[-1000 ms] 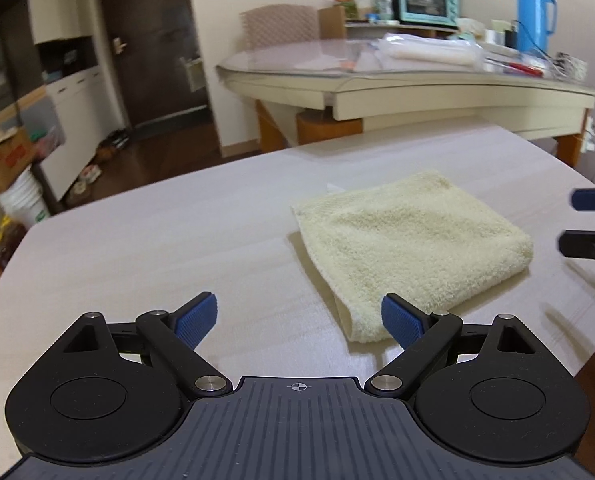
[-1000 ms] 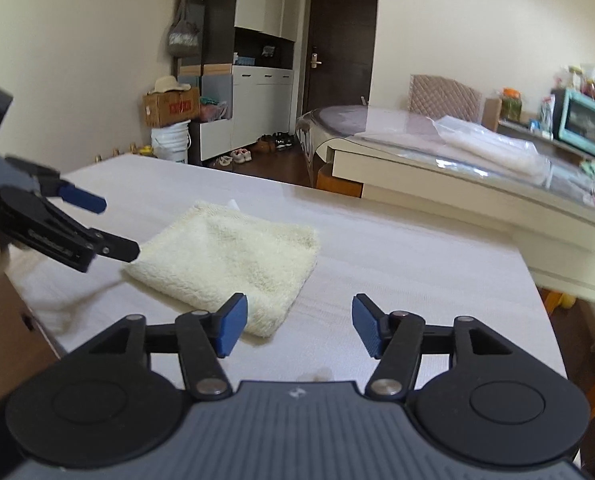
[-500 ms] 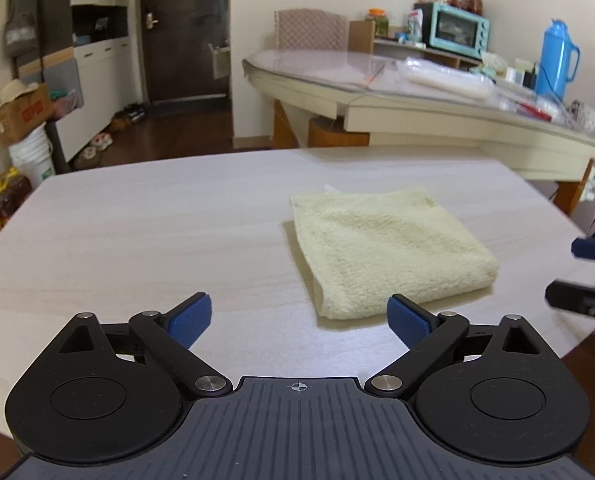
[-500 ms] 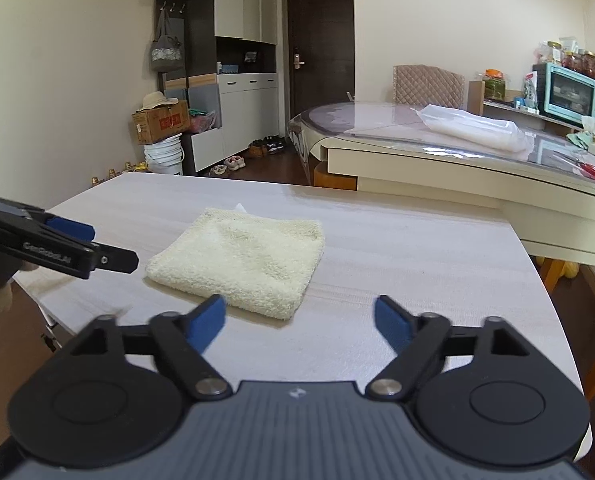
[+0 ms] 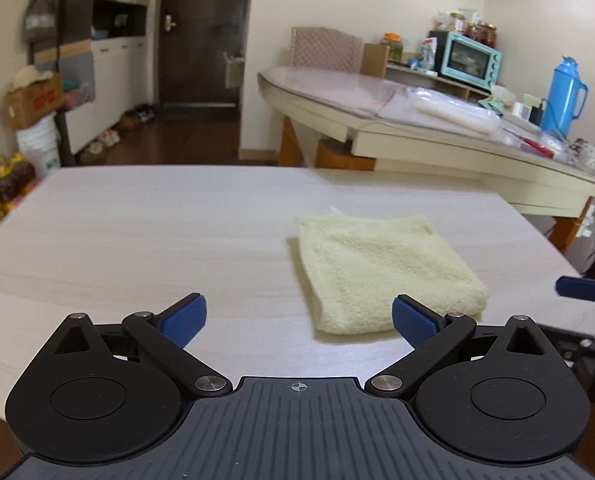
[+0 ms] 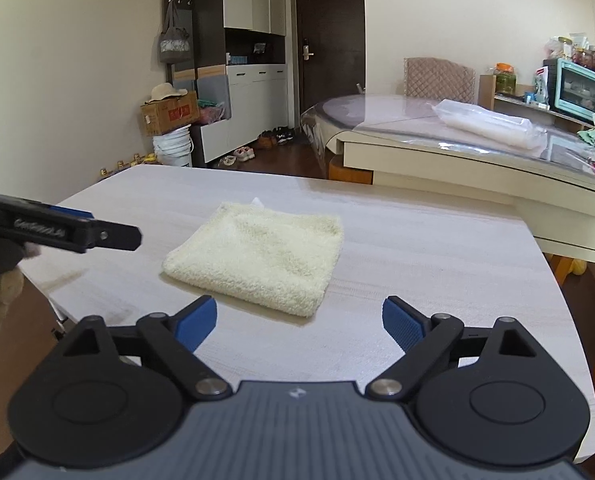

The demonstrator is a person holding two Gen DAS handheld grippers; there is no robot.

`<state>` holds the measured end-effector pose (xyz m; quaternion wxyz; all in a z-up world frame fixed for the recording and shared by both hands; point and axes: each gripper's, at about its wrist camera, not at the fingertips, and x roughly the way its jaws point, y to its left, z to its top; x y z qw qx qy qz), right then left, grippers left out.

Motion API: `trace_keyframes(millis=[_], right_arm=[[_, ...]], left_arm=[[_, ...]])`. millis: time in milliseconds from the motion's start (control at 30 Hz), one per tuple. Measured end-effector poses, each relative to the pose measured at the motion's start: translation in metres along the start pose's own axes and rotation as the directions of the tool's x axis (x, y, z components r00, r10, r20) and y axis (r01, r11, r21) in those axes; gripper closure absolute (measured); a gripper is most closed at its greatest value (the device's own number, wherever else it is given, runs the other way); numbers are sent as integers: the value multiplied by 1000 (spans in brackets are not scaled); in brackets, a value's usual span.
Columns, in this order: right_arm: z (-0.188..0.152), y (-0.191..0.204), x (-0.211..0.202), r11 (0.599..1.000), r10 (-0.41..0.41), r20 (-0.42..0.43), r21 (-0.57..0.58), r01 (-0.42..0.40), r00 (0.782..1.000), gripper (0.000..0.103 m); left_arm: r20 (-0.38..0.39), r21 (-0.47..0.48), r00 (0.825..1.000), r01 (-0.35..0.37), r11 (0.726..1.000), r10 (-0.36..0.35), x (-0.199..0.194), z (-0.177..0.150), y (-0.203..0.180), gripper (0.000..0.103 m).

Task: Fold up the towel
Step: 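Withdraw both grippers from the folded square towel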

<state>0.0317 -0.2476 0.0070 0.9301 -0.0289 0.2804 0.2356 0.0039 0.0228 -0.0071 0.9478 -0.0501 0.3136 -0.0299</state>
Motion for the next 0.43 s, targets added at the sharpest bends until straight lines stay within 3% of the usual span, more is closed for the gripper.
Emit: trace_keyframes(millis=[433], right_arm=[[0,0,-1,1000,-4,-5,8,4,1000,11]], left_arm=[[3,32,1000,-21,999,21,5,-4,-8,0]])
